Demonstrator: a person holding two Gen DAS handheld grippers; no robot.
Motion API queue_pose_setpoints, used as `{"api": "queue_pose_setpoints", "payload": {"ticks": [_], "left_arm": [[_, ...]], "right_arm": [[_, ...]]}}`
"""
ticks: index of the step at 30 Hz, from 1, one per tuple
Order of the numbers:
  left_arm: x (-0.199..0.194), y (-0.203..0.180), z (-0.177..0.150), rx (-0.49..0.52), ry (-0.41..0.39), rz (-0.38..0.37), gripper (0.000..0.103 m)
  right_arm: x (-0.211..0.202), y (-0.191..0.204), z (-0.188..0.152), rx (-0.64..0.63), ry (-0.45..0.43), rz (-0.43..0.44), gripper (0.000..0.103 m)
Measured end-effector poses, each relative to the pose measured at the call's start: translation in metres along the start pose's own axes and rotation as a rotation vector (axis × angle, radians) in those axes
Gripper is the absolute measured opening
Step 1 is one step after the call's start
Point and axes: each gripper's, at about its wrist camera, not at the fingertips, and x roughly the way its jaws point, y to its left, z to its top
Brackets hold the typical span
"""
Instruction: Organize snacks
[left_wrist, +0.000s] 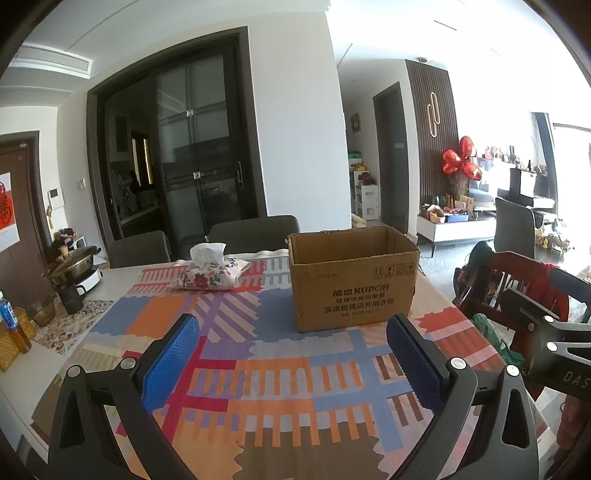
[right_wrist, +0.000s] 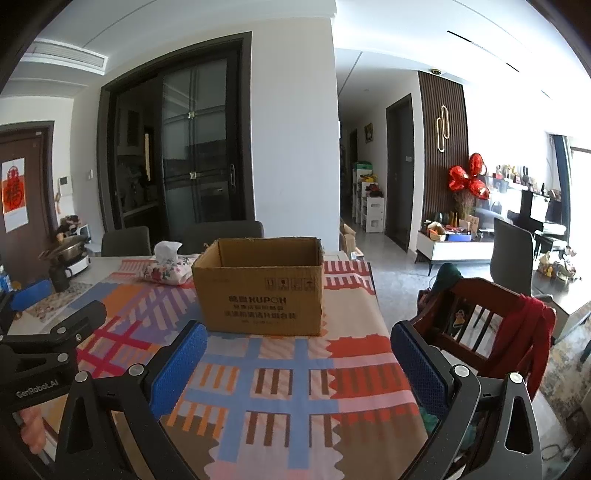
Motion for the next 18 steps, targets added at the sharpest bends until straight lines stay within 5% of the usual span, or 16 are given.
{"api": "queue_pose_setpoints", "payload": {"ticks": [18], "left_arm": [[0.0019, 0.0004, -0.0037, 0.0, 0.01, -0.001, 0.103]], "right_arm": [[0.0008, 0.001, -0.0015, 0.002, 0.002, 0.003, 0.101]]}}
